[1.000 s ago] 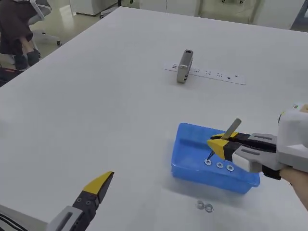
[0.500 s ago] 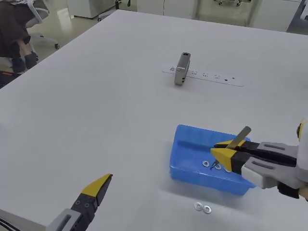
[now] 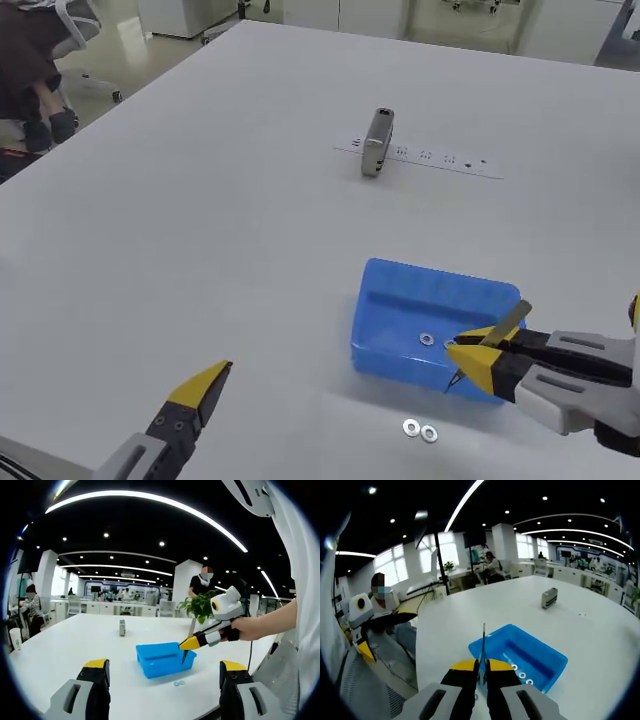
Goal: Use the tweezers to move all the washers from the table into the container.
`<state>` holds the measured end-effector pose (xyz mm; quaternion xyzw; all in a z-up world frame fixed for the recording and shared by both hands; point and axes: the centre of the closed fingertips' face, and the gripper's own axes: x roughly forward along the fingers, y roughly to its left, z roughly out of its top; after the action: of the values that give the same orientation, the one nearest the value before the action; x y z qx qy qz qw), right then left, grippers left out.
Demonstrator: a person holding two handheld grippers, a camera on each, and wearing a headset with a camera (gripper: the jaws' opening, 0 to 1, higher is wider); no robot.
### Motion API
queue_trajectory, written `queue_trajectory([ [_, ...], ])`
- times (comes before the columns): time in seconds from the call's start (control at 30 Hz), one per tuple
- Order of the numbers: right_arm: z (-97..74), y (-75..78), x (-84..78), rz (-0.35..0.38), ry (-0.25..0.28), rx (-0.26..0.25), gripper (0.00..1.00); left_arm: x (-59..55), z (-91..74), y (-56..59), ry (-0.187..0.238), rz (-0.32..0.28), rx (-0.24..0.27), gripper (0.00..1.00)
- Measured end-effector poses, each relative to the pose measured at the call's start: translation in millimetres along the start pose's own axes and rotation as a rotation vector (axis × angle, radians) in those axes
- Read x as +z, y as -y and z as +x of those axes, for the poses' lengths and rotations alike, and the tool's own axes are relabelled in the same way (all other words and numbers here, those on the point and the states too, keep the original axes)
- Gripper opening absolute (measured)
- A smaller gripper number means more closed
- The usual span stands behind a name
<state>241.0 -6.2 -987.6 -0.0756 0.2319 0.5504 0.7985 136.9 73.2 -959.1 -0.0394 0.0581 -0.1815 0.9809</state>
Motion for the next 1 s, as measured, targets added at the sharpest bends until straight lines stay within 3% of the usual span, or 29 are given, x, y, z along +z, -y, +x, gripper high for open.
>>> queue_trajectory([
  [0.5,18.0,-10.2,-38.4,0.059,-0.069,0.042,0.03,0.2,-0.1,0.6,0.000,0.000,0.000,0.92],
  [1.0,20.1,-10.7,-45.9,0.064,-0.093,0.061,0.03,4.3,1.2,2.7,0.000,0.000,0.000,0.92],
])
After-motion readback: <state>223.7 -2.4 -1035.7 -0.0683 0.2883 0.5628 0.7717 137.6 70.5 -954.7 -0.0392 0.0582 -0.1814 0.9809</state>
